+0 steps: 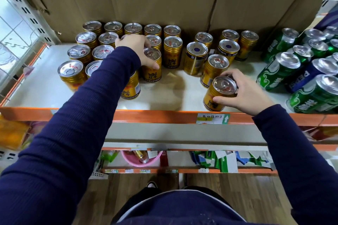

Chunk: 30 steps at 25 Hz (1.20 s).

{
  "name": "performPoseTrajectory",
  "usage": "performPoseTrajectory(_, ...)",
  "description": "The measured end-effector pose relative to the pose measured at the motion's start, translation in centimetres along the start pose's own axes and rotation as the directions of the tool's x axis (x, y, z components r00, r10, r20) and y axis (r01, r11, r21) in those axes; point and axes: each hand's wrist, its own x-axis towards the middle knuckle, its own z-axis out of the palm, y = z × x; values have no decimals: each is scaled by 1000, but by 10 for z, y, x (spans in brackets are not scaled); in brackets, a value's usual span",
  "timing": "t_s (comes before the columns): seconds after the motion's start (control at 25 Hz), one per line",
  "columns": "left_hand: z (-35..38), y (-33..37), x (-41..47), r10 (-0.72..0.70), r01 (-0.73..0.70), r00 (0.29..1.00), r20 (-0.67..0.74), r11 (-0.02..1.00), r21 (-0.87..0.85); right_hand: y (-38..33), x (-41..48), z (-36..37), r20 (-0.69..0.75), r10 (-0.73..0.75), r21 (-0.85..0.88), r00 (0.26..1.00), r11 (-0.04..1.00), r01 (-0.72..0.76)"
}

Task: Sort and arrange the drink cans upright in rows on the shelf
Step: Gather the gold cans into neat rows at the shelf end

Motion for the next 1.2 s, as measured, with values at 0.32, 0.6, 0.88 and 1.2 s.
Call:
performPoseTrajectory(0.32, 36, -25, -60, 44, -47, 911, -410, 999, 3, -27, 15, -5, 27, -18, -400, 999, 916, 28)
performPoseTrajectory(0.6, 64, -36, -71, 46, -4, 884, -466, 996, 90, -100, 80, 23, 39, -207, -381, 978, 901, 206)
performPoseTrajectory(0.88, 64, -37, -73, 19, 19, 895, -446, 997, 81, -99, 117, 35, 107, -190, -498, 976, 840, 218)
performPoseTrajectory(1.2, 62, -36, -75, 17, 22, 903, -430, 996, 84, -95, 116, 45, 97, -124, -632, 988, 759, 157)
